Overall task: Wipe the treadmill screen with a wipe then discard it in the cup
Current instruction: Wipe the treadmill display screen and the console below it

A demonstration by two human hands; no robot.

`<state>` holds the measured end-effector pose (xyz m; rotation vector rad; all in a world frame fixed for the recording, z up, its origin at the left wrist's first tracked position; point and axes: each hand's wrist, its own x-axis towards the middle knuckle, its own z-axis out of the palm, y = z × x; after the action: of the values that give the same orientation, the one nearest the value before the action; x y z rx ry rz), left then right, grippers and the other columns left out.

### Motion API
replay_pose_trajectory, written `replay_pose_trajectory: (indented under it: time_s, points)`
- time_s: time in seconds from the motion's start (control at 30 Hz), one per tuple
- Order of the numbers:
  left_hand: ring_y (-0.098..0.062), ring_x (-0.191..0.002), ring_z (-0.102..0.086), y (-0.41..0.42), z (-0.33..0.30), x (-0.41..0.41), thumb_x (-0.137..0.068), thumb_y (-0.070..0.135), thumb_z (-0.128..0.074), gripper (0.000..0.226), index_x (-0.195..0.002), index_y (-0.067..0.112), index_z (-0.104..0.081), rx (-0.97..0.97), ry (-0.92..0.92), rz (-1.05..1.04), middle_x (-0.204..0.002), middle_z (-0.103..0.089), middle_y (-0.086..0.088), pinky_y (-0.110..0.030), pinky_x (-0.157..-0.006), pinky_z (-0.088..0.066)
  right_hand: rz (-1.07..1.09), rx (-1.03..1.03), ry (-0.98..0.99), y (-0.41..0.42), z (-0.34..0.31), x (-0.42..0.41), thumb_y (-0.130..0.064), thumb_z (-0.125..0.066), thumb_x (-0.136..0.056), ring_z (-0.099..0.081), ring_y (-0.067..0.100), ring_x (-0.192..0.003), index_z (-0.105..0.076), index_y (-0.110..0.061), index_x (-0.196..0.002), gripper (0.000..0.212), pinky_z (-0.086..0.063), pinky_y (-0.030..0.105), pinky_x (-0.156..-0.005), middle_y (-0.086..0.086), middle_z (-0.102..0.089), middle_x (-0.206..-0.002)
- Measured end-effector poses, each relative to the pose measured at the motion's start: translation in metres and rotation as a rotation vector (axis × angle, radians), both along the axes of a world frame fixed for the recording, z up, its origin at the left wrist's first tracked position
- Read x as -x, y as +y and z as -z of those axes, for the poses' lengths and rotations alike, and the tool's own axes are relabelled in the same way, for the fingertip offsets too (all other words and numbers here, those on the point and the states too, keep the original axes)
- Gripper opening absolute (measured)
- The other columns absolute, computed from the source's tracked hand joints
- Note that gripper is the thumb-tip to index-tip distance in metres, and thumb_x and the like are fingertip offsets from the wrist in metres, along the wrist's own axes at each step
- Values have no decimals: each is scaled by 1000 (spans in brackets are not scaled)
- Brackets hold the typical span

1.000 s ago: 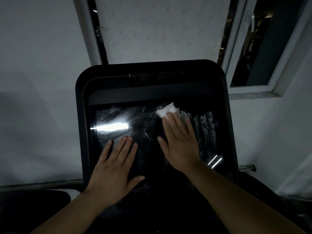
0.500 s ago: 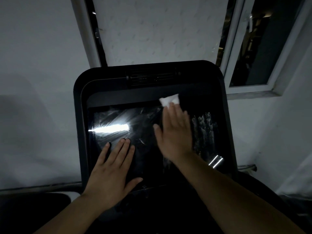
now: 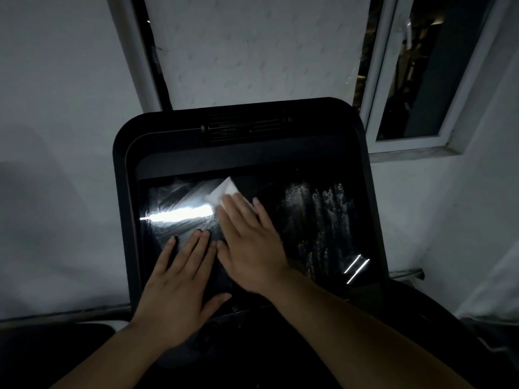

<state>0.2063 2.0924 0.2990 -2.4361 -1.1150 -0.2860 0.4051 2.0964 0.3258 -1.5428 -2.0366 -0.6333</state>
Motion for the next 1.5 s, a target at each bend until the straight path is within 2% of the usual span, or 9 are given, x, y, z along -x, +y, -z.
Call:
replay_pose_trajectory:
  time_s: [0.1,0.23,0.43,0.63,0.83,1.1,1.2,1.37,1.5]
  points:
    - [-29,-160,-19,1,-3,3,-99,74,-33,92,-161,5,-32,2,20,-4,-171,-24,-17,-63,-122,-26,138,-4,-59,0,-1,-43,-40,-41,-102,-19,24,-160,-43,-8,-157,63,-15,55,-128,10,-33,-169]
    - [-29,-160,-19,-1,-4,3,-100,74,-32,92,-161,5,-33,13,20,-6,-171,-24,-17,-62,-122,-27,444,-7,255,2,-8,-81,-43,-29,-103,-14,29,-161,-32,-4,-161,70,-12,54,-130,17,-23,-171]
    - [-30,-159,-21,1,-3,2,-99,73,-32,92,-160,4,-34,19,9,8,-170,-25,-18,-63,-121,-29,149,-2,10,-25,25,-53,-44,-41,-105,-18,26,-160,-41,-6,-157,65,-16,55,-129,13,-30,-169]
    - [-30,-159,-20,0,-4,2,-100,74,-29,92,-160,5,-34,25,24,-6,-170,-25,-17,-63,-121,-29,525,31,215,-17,5,-121,-53,-19,-107,-14,31,-161,-28,-1,-161,75,-11,54,-130,20,-24,-170]
    - [-31,-159,-21,-1,-2,0,-99,74,-32,93,-160,3,-33,22,5,10,-170,-25,-18,-64,-121,-30,131,2,18,-37,40,-54,-50,-43,-106,-19,29,-160,-44,-1,-154,69,-20,55,-128,18,-32,-168]
    - [-30,-159,-22,-2,-5,1,-100,74,-30,92,-159,4,-36,24,19,-3,-170,-26,-18,-63,-121,-30,489,78,173,-4,-9,-125,-61,-11,-106,-1,27,-162,-17,-4,-164,81,-3,50,-131,18,-12,-173]
    - [-30,-158,-24,-2,-4,0,-99,74,-30,92,-158,3,-37,20,8,5,-169,-29,-18,-63,-120,-31,399,49,219,4,-14,-86,-60,-21,-106,-4,31,-162,-24,-2,-162,81,-4,51,-131,20,-14,-172]
    - [-30,-158,-24,-1,-3,0,-99,74,-31,93,-158,2,-37,6,-1,18,-169,-29,-18,-63,-120,-29,51,-27,21,-2,5,-21,-54,-40,-106,-18,28,-160,-38,-4,-158,72,-13,51,-130,16,-30,-169]
    - [-30,-158,-25,0,-4,2,-99,74,-31,92,-158,4,-38,9,13,14,-169,-29,-17,-63,-121,-29,211,-66,57,10,-7,-64,-54,-38,-108,-21,29,-160,-39,-11,-159,66,-12,53,-129,17,-33,-168]
